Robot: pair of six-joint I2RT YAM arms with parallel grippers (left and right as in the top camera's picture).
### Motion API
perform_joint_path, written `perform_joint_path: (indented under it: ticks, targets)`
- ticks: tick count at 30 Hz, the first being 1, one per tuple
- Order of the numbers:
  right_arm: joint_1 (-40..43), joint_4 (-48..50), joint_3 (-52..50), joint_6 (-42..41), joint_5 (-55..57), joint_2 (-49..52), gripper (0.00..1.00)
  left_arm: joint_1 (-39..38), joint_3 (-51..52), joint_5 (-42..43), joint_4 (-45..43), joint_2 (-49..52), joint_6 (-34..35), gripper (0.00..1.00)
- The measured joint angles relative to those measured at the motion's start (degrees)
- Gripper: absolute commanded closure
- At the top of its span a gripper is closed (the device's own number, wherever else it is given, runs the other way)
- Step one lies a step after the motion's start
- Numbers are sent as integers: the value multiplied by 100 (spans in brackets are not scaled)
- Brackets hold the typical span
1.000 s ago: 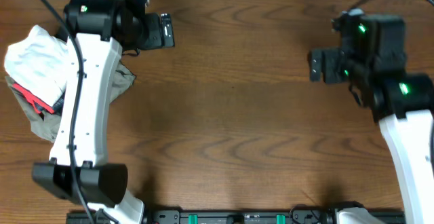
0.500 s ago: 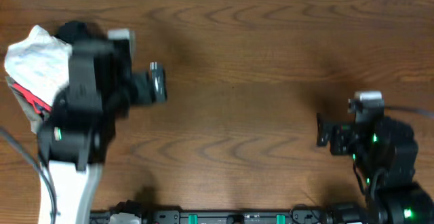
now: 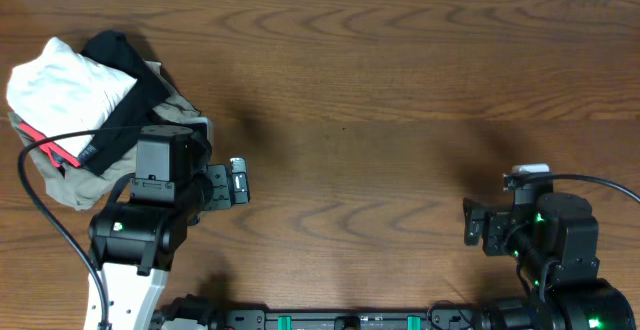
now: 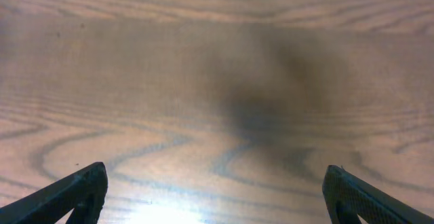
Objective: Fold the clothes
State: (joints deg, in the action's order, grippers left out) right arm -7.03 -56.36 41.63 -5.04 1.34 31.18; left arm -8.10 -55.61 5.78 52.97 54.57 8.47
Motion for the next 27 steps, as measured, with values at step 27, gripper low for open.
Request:
perform_joint_path:
  ticks: [27]
  targets:
    - [0, -455, -79, 0, 468, -2037, 1, 0, 0, 0, 17, 197, 0, 2]
